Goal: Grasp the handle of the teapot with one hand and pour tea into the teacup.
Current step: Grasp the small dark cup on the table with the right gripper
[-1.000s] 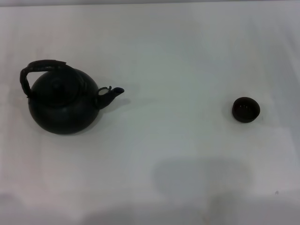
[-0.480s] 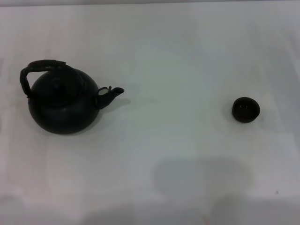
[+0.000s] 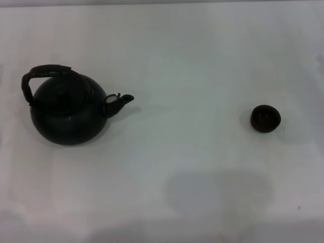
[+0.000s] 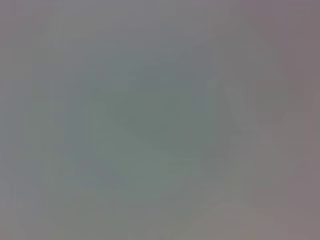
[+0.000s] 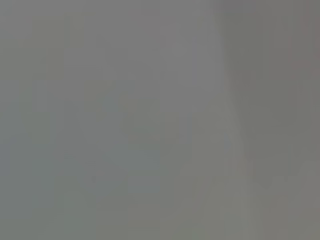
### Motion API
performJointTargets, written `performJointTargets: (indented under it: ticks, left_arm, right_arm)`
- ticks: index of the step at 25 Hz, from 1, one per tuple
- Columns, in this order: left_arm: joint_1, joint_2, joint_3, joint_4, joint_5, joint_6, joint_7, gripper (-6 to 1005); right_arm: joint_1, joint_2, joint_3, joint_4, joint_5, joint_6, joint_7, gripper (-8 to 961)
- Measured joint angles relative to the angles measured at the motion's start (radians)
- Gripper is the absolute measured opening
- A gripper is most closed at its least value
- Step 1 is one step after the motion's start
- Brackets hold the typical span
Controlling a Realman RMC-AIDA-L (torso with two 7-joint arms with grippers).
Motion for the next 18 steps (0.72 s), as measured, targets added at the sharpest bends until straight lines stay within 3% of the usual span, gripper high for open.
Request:
performJointTargets:
  ticks: [3,7,14,18]
  left_arm:
    - [-0.004,-0.001,0.0,-0.005,0.005,0.01,-0.006,816]
    - [-0.009,-0.001,0.004,-0.012,0.006,0.028,-0.038,816]
    - [-0.006,-0.002,0.006,-0.013,0.009,0.066,-0.054,816]
    - [-0.002,-0.001,0.001,-0.013,0.009,0.065,-0.054,817]
  right_arm:
    - [-0.049,-0.009,-0.088,-0.137,-0.002,0.019,0.098,749]
    - [-0.072,-0.043,-0.139,-0.261,-0.054,0.087,0.223,750]
    - [-0.025,-0.11,-0.142,-0.427,-0.34,0.249,0.476,795]
    - [0.012,-0.122,-0.142,-0.547,-0.5,0.326,0.636,824]
